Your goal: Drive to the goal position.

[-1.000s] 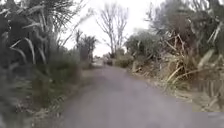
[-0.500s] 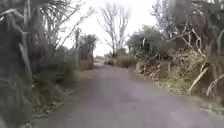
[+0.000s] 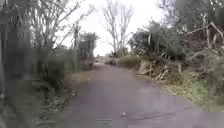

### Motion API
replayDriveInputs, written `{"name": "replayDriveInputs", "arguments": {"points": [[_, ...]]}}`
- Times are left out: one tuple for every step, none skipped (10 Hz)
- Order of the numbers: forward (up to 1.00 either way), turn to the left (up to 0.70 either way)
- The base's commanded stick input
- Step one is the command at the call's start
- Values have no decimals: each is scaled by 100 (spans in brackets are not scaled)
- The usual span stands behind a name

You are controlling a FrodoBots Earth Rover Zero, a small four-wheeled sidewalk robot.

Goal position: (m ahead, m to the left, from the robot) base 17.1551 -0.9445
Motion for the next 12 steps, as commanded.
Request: {"name": "replayDriveInputs", "arguments": {"points": [[100,0],[100,0],[100,0],[100,0],[100,0],[100,0],[100,0],[100,0],[100,0],[100,0],[100,0],[100,0]]}}
